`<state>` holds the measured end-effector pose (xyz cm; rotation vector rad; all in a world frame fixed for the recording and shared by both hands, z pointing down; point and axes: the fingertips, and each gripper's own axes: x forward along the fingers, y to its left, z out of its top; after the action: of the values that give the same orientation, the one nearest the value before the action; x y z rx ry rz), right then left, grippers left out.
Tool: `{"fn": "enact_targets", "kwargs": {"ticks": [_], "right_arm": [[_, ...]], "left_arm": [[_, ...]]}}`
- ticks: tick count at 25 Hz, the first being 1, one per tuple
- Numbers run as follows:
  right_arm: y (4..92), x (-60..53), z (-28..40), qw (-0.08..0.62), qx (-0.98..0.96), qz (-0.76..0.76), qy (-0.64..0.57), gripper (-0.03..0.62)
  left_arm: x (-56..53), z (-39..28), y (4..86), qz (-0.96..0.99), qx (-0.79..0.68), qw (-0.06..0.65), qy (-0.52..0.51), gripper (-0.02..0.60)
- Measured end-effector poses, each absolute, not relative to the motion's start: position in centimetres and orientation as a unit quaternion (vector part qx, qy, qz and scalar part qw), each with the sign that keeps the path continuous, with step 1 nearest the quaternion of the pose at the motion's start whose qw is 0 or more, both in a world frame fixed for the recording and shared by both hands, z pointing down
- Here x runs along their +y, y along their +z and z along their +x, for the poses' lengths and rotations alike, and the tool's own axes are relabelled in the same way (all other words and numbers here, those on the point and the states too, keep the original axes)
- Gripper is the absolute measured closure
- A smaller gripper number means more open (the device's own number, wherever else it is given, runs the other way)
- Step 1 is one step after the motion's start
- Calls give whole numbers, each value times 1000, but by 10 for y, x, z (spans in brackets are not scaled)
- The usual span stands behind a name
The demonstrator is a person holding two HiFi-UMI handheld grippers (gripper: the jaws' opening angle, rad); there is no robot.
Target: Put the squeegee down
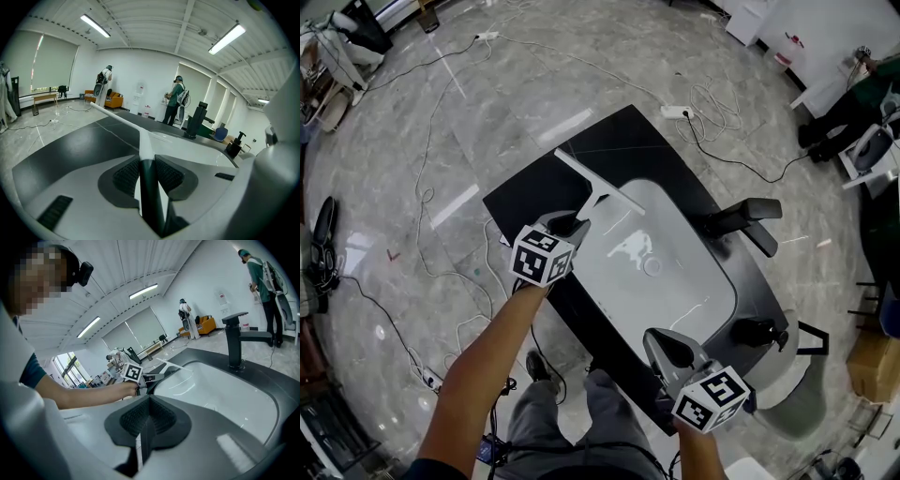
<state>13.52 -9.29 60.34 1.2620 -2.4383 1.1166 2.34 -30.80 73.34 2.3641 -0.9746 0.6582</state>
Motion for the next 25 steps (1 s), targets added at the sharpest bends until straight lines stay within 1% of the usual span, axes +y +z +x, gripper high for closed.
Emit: {"fn": "enact_targets", "kwargs": {"ticks": [25], "right_arm": [[612,-68,122,89,-817,414,391,586]], "left_arm": [[-300,29,731,873,-349,243,240,483]]}}
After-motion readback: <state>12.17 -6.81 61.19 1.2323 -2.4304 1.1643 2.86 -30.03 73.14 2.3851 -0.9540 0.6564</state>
